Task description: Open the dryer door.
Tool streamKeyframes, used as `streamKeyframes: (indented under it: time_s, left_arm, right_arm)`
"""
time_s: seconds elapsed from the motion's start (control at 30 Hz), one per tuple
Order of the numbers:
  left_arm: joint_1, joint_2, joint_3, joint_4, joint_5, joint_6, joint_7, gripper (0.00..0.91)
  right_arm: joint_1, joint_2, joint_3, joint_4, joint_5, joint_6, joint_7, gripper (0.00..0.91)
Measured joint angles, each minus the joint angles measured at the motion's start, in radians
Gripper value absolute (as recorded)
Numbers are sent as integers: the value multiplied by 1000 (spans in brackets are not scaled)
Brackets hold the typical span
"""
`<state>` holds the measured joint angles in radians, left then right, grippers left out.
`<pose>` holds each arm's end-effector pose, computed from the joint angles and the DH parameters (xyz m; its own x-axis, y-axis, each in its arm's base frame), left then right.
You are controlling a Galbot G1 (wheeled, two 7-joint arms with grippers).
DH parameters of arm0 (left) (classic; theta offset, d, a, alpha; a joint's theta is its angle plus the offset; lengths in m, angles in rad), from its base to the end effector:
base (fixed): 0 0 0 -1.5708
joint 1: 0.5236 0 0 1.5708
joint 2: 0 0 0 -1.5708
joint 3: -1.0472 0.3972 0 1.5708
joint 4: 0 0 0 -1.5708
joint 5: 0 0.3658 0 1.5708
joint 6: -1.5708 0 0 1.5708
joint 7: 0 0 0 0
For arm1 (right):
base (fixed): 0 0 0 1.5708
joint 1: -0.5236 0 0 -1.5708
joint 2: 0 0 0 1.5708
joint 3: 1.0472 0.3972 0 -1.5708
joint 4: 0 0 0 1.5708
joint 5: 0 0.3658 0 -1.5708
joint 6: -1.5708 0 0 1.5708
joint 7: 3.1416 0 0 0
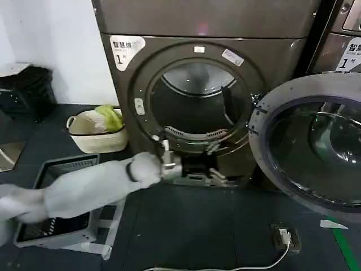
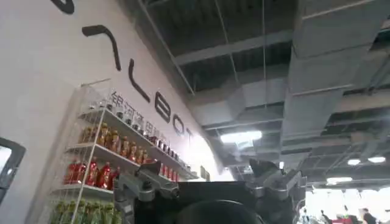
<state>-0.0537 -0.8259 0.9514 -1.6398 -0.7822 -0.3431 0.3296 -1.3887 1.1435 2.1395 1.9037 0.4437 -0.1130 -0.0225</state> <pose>0.4792 -0.0149 -0.2042 -0.2140 0.9766 0.0225 0.8880 0.1849 0.4210 -0.0514 -0.4294 -0.0980 -0.2307 0.7853 -0.5745 0.9610 0.2763 -0.0081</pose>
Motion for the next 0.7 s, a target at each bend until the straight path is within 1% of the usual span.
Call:
streamKeyframes:
  time_s: [0.1, 0.33, 0.5, 0.7]
  left_arm:
    - [0, 52, 8, 0, 20, 0, -13, 907]
    - [-3, 174, 22, -29, 87, -22, -7, 907]
    - [-1, 254, 22, -32, 194, -25, -7, 907]
    - [1, 344, 6, -40, 262, -14, 46, 907]
  right_arm:
    - [6, 2, -2, 4, -12, 2, -1, 907]
    - [6, 2, 2, 4, -13, 2, -2, 907]
    - [7, 0, -2, 5, -13, 2, -3, 907]
    - [14, 0, -13, 7, -14, 2, -3, 907]
